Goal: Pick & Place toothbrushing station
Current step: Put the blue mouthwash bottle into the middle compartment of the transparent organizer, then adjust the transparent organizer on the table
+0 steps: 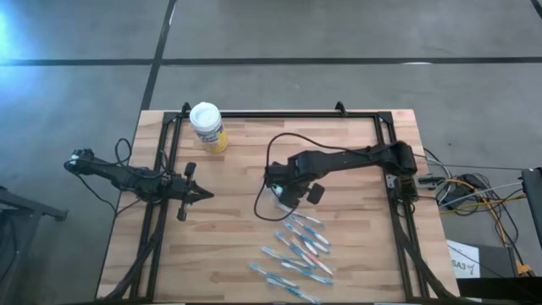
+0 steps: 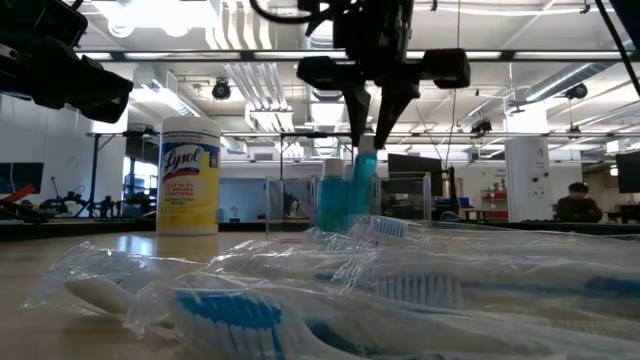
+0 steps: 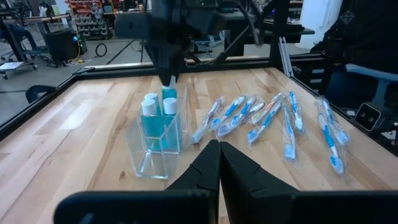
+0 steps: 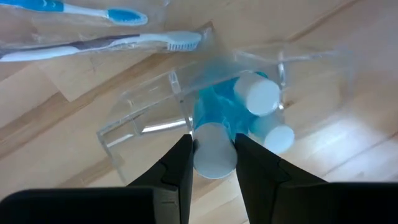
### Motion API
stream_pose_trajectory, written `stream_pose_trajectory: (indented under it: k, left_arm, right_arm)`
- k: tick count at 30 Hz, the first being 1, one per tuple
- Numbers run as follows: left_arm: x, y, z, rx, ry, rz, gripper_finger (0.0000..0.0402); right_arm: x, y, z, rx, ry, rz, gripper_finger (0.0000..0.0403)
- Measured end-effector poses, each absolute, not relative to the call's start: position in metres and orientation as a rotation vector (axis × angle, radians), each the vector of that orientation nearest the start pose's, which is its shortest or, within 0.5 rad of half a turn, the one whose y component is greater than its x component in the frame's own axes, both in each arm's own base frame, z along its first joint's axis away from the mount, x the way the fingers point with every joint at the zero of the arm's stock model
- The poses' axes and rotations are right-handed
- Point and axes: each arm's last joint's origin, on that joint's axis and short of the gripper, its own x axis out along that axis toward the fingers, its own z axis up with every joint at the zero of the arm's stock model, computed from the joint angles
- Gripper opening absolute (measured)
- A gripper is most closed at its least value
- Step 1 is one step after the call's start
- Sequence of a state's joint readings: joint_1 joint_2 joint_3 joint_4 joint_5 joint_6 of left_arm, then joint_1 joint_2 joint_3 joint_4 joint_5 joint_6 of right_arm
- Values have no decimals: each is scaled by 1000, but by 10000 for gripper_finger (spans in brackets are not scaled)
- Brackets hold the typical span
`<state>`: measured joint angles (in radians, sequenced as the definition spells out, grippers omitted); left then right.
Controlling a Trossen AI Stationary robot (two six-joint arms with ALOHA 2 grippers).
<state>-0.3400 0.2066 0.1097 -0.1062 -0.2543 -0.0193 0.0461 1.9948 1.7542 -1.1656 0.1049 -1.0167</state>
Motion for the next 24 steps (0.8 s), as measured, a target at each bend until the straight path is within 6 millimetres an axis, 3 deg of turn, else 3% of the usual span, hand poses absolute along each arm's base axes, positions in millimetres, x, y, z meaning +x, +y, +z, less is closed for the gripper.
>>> stream_pose_trajectory:
  k: [12,24]
  left_arm:
    - [101,-28,174,45,201,-83,10]
    - [101,-28,174,46,201,-83,10]
  right_arm:
    - [401,11,237,-927,1339,687,94]
    - [401,11,237,-907,1338,665,151]
